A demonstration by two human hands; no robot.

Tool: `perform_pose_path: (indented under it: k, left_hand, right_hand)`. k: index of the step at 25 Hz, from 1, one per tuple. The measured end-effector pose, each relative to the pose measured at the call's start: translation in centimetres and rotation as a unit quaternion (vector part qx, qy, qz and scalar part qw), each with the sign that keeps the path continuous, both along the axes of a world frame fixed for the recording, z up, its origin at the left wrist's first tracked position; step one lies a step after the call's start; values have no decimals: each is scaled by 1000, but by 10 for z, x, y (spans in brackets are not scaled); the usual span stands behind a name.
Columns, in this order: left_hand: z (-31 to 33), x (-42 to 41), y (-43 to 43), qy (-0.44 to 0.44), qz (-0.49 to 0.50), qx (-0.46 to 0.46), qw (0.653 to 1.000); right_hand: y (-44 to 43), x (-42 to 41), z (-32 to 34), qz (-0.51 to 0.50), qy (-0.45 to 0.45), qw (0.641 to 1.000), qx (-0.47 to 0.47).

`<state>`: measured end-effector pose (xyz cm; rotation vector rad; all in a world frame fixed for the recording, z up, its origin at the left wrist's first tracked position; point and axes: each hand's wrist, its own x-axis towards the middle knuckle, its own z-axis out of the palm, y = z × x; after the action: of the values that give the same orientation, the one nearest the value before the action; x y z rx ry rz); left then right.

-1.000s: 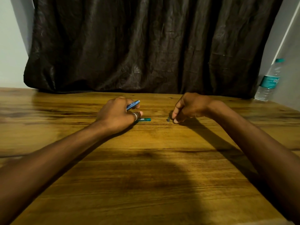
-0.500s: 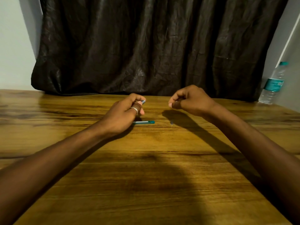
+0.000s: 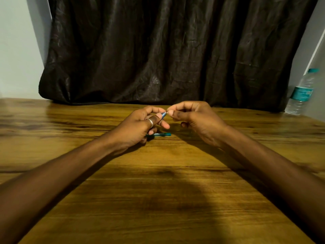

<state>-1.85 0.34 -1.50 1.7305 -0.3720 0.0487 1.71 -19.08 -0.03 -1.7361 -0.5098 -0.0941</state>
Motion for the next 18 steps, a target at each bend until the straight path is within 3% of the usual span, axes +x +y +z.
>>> perform_pose_path:
  k: [18]
  left_hand:
    - [-3, 5, 1, -5, -17, 3, 1000]
  right_hand:
    - [3, -5, 1, 2, -5, 999, -37]
